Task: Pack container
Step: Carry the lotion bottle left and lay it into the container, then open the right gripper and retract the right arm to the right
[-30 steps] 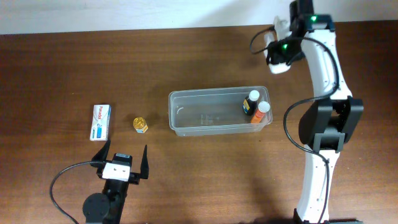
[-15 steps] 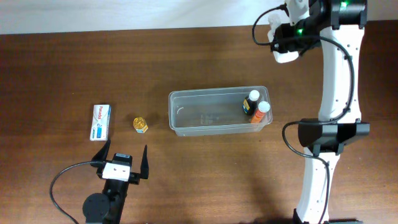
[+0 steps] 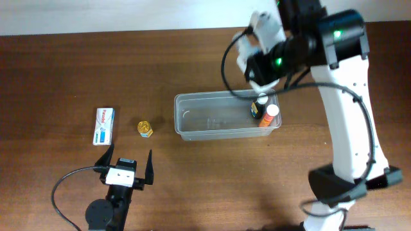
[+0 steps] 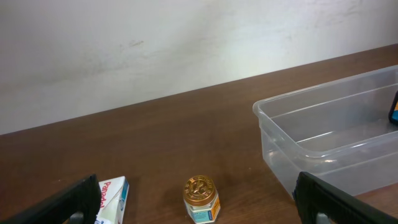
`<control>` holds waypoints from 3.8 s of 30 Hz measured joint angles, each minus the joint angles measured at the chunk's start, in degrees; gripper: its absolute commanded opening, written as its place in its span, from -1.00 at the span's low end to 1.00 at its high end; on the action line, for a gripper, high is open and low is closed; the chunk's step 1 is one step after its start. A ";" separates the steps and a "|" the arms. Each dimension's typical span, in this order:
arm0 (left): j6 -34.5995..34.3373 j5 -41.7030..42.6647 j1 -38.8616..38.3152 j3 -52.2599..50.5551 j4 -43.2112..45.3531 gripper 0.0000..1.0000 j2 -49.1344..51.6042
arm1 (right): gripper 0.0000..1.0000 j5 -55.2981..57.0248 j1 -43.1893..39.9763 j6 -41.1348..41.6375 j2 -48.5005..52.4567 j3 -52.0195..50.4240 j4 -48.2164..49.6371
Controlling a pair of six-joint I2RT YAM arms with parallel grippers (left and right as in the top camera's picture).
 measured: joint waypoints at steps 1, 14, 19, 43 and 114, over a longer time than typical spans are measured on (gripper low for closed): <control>0.00 0.02 0.00 0.00 0.00 0.99 0.00 | -0.08 0.02 0.59 -0.92 -1.79 -3.93 -0.07; 0.00 0.02 0.00 0.00 0.00 0.99 -0.07 | -0.06 1.05 6.69 -8.52 -3.37 -26.18 6.36; 0.00 0.02 0.00 0.00 0.00 0.99 -0.07 | -0.07 0.76 7.32 -11.91 -3.37 -28.50 7.50; 0.00 0.02 0.00 0.00 0.00 0.99 -0.07 | 0.14 -3.45 7.32 -33.35 5.84 -29.46 9.86; 0.00 0.02 0.00 0.00 0.00 0.99 -0.07 | 0.97 1.60 -2.43 -11.80 8.44 -3.04 9.38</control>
